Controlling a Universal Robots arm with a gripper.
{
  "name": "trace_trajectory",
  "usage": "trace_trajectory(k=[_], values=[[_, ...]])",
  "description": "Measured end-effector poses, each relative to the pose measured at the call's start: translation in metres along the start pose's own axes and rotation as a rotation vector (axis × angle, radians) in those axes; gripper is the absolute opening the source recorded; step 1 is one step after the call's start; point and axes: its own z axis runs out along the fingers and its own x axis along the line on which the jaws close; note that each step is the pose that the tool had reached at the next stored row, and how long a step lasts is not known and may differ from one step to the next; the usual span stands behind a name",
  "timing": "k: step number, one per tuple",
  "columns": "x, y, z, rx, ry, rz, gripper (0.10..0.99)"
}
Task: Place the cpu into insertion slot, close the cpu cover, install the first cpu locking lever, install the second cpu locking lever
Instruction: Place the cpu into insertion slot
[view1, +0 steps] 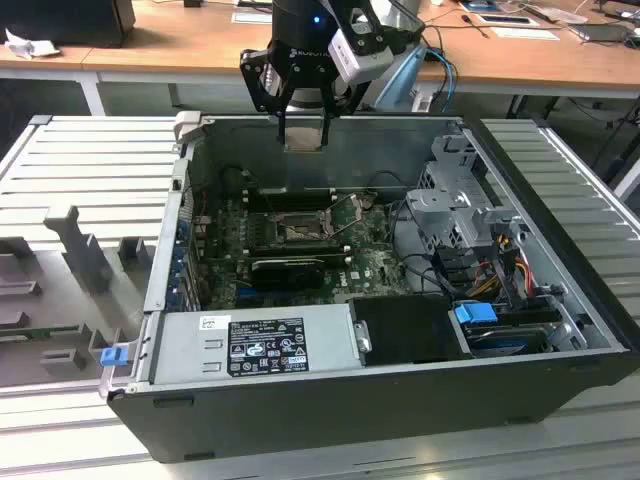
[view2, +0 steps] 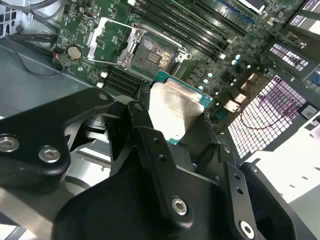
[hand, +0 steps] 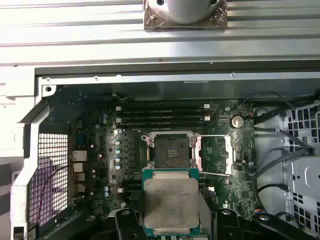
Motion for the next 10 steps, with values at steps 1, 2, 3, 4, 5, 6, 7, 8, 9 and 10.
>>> trace_trajectory(k=[1, 2, 3, 4, 5, 6, 7, 8, 9, 10], values=[[0.0, 0.0, 0.0, 0.0, -0.0005, 0.005, 0.529], [0.0, 0.0, 0.0, 0.0, -0.0011, 0.012, 0.529], [0.0, 0.0, 0.0, 0.0, -0.0016, 0.018, 0.529], [0.0, 0.0, 0.0, 0.0, -0.0019, 0.022, 0.529], [0.0, 0.0, 0.0, 0.0, -0.0022, 0.024, 0.529], [0.0, 0.0, 0.0, 0.0, -0.0025, 0.028, 0.529], [0.0, 0.0, 0.0, -0.001, -0.0028, 0.031, 0.529], [0.0, 0.0, 0.0, -0.001, -0.003, 0.033, 0.529], [0.0, 0.0, 0.0, -0.001, -0.0032, 0.036, 0.529], [0.0, 0.0, 0.0, -0.001, -0.0035, 0.038, 0.529]])
